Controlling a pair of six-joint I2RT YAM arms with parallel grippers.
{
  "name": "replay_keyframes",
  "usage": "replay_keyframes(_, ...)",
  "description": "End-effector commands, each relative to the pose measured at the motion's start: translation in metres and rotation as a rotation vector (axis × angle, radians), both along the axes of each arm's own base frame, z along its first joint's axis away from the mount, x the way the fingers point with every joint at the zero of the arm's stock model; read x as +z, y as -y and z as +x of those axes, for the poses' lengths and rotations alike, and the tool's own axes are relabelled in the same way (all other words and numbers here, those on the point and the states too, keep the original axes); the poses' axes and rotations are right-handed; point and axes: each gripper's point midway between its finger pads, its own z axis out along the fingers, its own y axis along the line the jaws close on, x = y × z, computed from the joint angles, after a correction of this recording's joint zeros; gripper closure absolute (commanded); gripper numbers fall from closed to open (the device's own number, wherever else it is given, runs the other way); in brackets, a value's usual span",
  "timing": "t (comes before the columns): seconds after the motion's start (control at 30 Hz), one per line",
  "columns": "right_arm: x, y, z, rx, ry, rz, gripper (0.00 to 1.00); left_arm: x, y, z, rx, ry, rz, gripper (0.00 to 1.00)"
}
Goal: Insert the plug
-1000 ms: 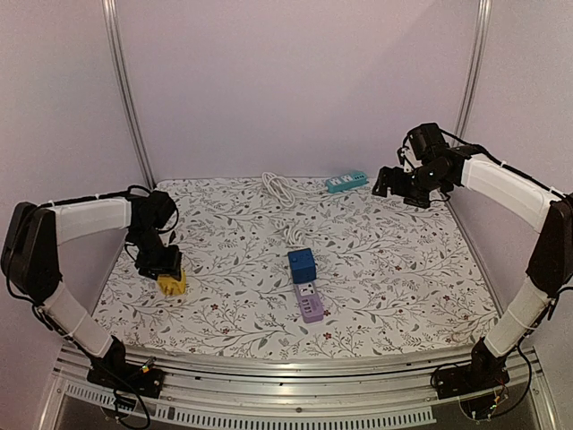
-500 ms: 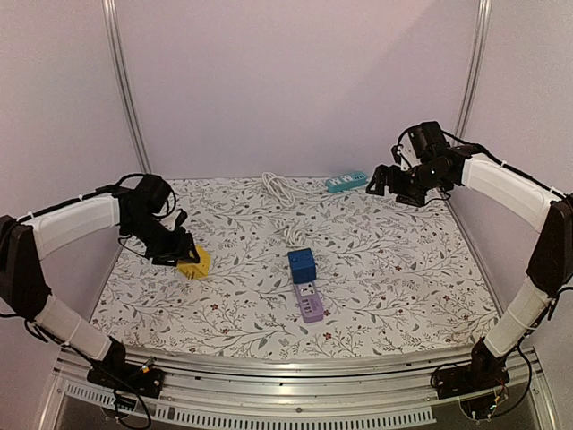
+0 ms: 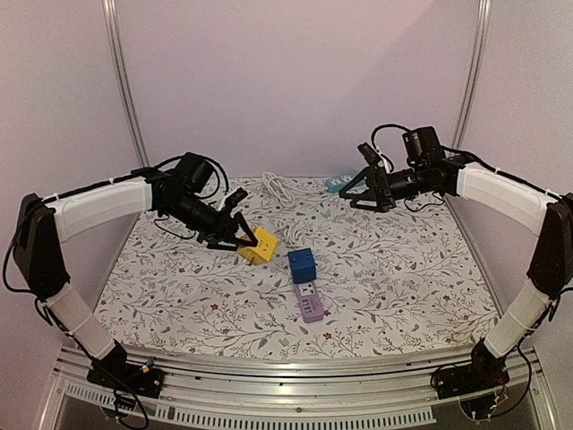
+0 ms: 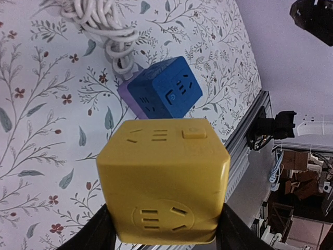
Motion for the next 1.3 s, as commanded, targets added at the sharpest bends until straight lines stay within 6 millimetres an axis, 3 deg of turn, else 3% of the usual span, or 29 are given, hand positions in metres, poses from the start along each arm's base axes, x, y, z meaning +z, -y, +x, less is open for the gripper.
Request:
replay_keyframes(0.0,0.025,-0.019,-0.04,0.234,-0.073,0.178,0.03,0.025,0.045,-0.01,-0.129,-0.007,-0.119,0.62)
replay_keyframes(0.17,0.025,-0.04,-0.058,0.316,-0.056,0.177,0.01,0.045,0.075,-0.016,-0.199,-0.023,-0.195,0.63)
replay_keyframes(0.33,0.035,-0.047,-0.073,0.379,-0.014,0.225,0.01,0.064,0.097,-0.016,-0.212,0.026,-0.251,0.67)
replay_keyframes(0.57,0.035,-0.061,-0.086,0.42,0.003,0.225,0.01,0.098,0.124,-0.039,-0.312,0.028,-0.411,0.66)
replay_keyframes(0.9,0.038,-0.068,-0.101,0.491,-0.028,0.241,0.02,0.132,0.135,-0.059,-0.394,0.011,-0.524,0.67)
replay_keyframes(1.27,0.037,-0.078,-0.125,0.574,-0.075,0.249,0.08,0.147,0.14,-0.069,-0.428,0.017,-0.566,0.68)
